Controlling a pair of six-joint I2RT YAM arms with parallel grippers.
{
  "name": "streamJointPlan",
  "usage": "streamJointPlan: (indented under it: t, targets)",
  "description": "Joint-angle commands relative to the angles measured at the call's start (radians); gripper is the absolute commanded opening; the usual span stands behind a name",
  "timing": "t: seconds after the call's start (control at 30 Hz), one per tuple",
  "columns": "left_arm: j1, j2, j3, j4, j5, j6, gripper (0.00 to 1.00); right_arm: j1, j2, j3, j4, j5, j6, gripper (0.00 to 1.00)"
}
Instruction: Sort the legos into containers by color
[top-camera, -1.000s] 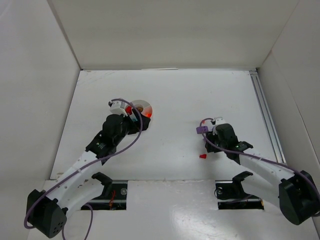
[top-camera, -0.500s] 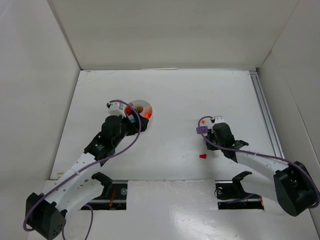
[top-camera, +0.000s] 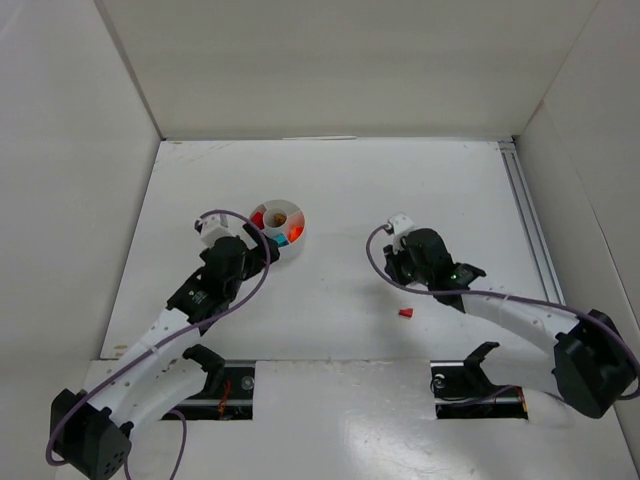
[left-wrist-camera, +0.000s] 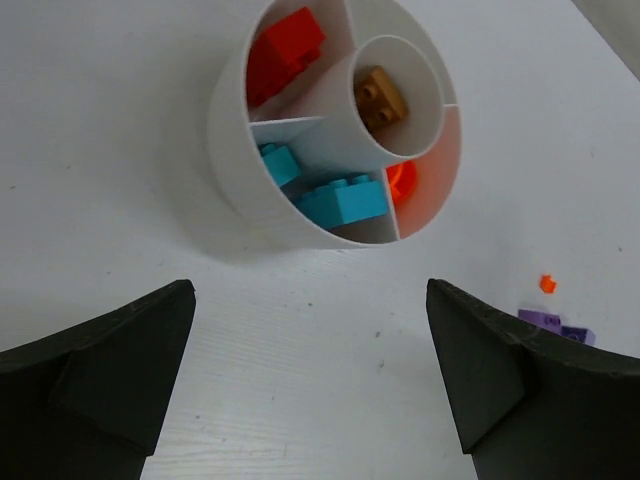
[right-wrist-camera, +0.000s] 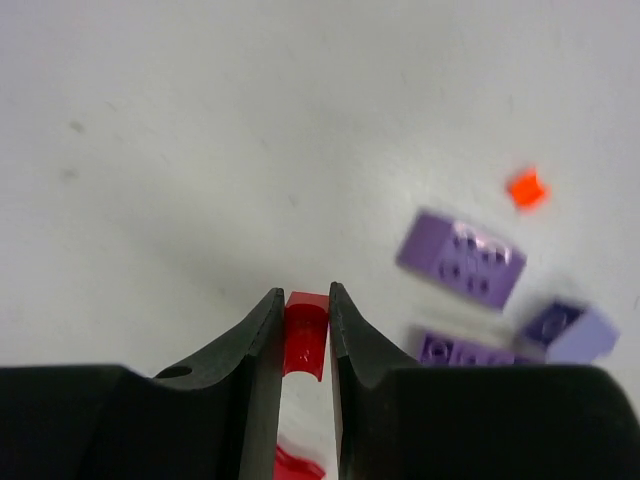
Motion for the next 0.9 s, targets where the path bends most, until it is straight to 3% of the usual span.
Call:
streamJointPlan:
  t: [0.0, 0.27, 0.43, 0.57, 0.87]
  targets:
    - [0.02, 0.019, 0.026, -0.12, -0.15, -0.138, 1.0, 0.037, 0.08, 0.188, 0.084, -0.122, -0.205, 0.14]
    - [0.121, -0.056, -0.017, -0.216, -0.141, -0.276, 1.0, 0.078, 0.386, 0.608, 0.094, -0.286, -0.403, 0.12]
    - [0.141, -0.147, -0.028, -0.337, -0.247, -0.365, 1.0, 0.126, 0.608, 0.907, 0.094, -0.309, -0.468, 0.12]
    - [0.141, -0.158, -0.028, -0.361, -0.282, -0.356, 1.0, 0.164, 0.789, 1.116, 0.075, -0.423, -0.486, 0.12]
    - [0.141, -0.147, -0.037, -0.318, -0.273, -0.321, 1.0, 0.233, 1.076, 1.512, 0.036, -0.475, -0.595, 0.14]
